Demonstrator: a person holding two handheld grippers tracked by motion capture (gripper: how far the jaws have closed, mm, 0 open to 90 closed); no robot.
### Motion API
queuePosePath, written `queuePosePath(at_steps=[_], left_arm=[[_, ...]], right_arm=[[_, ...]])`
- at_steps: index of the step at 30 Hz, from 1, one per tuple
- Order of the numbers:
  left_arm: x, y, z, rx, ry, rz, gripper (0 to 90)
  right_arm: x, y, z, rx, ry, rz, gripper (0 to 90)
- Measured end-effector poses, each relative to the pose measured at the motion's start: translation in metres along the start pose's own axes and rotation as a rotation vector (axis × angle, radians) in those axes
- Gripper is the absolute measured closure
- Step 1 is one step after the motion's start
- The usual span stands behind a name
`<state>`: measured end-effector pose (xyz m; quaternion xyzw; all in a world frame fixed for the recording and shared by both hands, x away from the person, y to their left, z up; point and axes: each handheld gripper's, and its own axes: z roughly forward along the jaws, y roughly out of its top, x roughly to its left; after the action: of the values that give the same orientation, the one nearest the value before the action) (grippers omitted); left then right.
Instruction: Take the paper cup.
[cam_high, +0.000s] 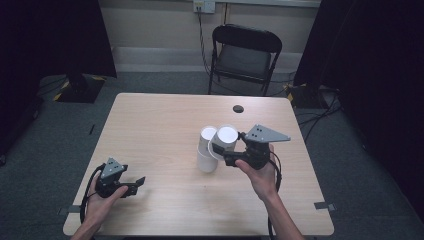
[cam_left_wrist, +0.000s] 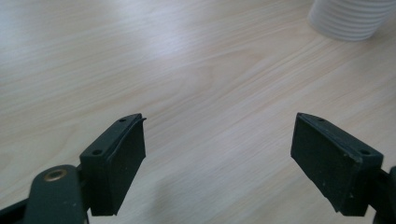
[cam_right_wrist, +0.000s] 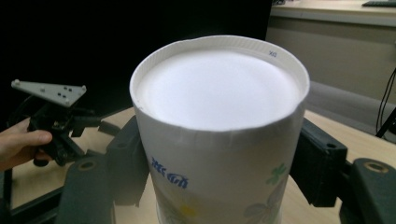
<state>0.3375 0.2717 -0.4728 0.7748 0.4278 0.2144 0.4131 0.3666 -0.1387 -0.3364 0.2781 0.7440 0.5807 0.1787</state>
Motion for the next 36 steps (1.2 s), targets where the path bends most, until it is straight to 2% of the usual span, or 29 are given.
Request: queuePosePath(at_steps=[3,4,5,6,7,16,17,20,23,24,25,27,28,29,30,31,32,36], left_arm=[[-0.006,0.004,-0.001,-0.015,-0.025,0.011,18.0],[-0.010,0.006,-0.001,-0.021,-0.039,0.034,17.9],[-0.017,0.009,-0.002,-0.033,-0.047,0.093,17.5],[-0.017,0.009,-0.002,-0.033,-0.047,0.093,17.7],[-0.023,0.012,-0.003,-0.047,-0.057,0.117,17.4],[-0.043,0.026,-0.004,-0.098,-0.129,0.145,19.0],[-0.046,0.035,-0.004,-0.098,-0.156,0.172,21.4],[-0.051,0.044,-0.003,-0.122,-0.167,0.185,24.6],[-0.061,0.062,0.002,-0.131,-0.196,0.226,23.7],[-0.061,0.062,0.002,-0.131,-0.196,0.226,23.7],[-0.065,0.065,0.003,-0.144,-0.199,0.226,24.6],[-0.072,0.070,0.004,-0.163,-0.223,0.217,27.9],[-0.080,0.071,0.006,-0.180,-0.218,0.193,30.1],[-0.080,0.071,0.006,-0.180,-0.218,0.193,30.0],[-0.082,0.073,0.007,-0.182,-0.242,0.197,31.3],[-0.091,0.074,0.008,-0.197,-0.245,0.218,31.7],[-0.094,0.075,0.009,-0.201,-0.257,0.221,31.8],[-0.101,0.075,0.013,-0.200,-0.278,0.232,32.6]], right_arm=[[0.002,-0.004,0.001,0.016,0.009,0.000,30.7],[0.003,-0.006,0.001,0.021,0.014,0.001,30.7],[0.006,-0.009,0.001,0.021,0.018,0.007,30.9],[0.006,-0.009,0.001,0.021,0.018,0.007,30.9],[0.008,-0.015,0.001,0.016,0.024,0.023,31.1],[0.012,-0.031,0.003,0.066,0.046,0.059,31.4],[0.014,-0.032,0.005,0.072,0.053,0.060,31.3],[0.017,-0.030,0.008,0.075,0.064,0.054,31.3],[0.020,-0.030,0.012,0.064,0.090,0.059,31.3],[0.020,-0.030,0.012,0.064,0.090,0.059,31.3],[0.022,-0.032,0.015,0.067,0.112,0.071,31.4],[0.023,-0.033,0.017,0.085,0.125,0.075,31.5],[0.024,-0.035,0.019,0.099,0.139,0.092,31.6],[0.024,-0.035,0.019,0.099,0.139,0.092,31.6],[0.024,-0.036,0.019,0.105,0.146,0.097,31.6],[0.026,-0.038,0.021,0.117,0.157,0.099,31.7],[0.026,-0.039,0.021,0.119,0.163,0.102,31.7],[0.028,-0.040,0.022,0.120,0.172,0.111,31.7]])
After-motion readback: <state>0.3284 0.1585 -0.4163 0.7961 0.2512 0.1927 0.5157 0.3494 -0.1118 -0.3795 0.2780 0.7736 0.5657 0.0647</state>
